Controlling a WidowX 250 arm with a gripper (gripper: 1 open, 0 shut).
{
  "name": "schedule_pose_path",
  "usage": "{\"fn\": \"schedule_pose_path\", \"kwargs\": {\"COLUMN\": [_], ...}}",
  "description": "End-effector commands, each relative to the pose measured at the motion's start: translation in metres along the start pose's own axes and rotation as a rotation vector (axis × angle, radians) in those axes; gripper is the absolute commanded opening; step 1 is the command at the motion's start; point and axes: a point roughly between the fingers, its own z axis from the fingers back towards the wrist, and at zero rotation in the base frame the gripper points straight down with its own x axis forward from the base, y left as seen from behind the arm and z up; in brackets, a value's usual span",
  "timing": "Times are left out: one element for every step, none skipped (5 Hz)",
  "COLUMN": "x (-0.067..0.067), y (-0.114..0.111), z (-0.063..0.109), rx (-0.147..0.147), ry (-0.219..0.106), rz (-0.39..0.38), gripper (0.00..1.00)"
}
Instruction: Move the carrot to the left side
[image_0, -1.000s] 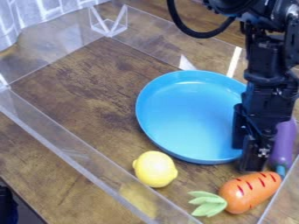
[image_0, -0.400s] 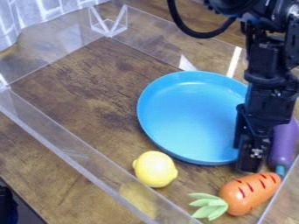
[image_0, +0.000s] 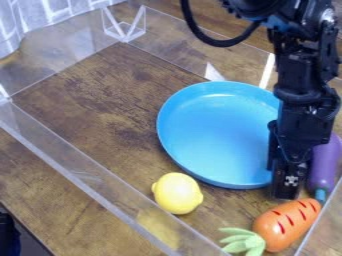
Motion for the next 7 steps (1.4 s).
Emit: {"fn": "schedule_pose_path", "kwargs": {"x": [-0.013, -0.014, -0.020, -0.027, -0.017, -0.009, -0.001], "y": [-0.025, -0.035, -0.031, -0.028, -0.029, -0.029, -0.030], "z": [-0.017, -0.018, -0.014, -0.011, -0.013, -0.015, -0.016], "rx": [-0.057, -0.059, -0.065, -0.070, -0.078, -0.084, -0.089], "ry": [0.037, 0.028, 0.038, 0.047, 0.047, 0.049, 0.050], "rz": [0.038, 0.073, 0.054, 0.035, 0.049, 0.066, 0.083], "gripper": [1.00, 0.00, 1.00, 1.00, 1.00, 1.00, 1.00]}}
